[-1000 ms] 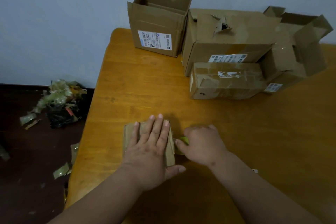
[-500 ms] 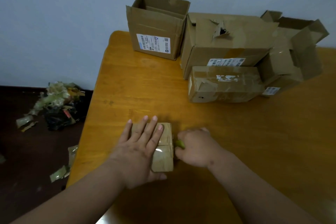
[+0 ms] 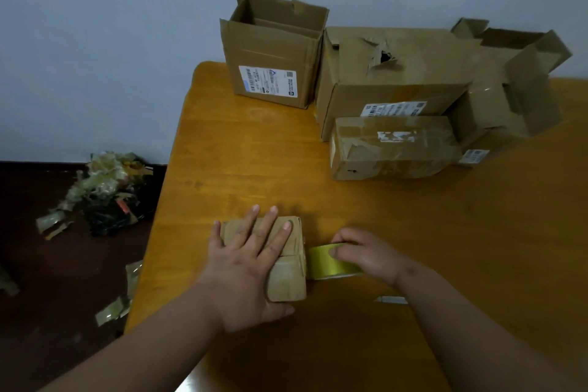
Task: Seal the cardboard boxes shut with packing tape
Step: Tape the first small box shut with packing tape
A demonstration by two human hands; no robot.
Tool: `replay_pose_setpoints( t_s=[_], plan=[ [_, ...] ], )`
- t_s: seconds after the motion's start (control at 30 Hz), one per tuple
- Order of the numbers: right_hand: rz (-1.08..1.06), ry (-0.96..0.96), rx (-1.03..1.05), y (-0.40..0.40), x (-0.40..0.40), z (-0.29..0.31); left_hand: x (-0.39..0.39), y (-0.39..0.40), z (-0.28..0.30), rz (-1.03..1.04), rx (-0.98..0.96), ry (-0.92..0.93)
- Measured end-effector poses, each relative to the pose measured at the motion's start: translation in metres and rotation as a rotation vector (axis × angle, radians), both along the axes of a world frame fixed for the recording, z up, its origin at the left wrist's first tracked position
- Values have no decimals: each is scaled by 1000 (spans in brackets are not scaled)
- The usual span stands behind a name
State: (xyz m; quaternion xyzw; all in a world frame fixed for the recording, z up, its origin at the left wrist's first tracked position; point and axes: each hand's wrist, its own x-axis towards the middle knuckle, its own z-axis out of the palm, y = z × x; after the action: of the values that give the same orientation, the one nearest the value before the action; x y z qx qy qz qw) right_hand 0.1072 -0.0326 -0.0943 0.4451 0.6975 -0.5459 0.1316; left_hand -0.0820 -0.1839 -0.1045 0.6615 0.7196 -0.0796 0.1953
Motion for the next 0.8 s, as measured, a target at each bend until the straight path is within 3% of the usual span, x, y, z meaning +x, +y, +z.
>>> replay_pose_setpoints(
  t_s=[0.1,0.3,0.37,0.5,0.67,0.8],
  plan=[
    [-10,0,2,-1,5,-3,3,12,14,21,-103,54],
    [37,52,71,-4,0,1,18,26,16,4,-77,78],
    [10,88,65,-1,3,8,8,24,18,18,-21,6],
    [-219,306,-187,22,18,28,-12,10,24,83,87,-241],
    [-331,484,-367,33,21,26,-8,1,18,181,252,-568],
    [-292,497,-228,28,9,40,-15,-4,13,226,248,-637]
  ],
)
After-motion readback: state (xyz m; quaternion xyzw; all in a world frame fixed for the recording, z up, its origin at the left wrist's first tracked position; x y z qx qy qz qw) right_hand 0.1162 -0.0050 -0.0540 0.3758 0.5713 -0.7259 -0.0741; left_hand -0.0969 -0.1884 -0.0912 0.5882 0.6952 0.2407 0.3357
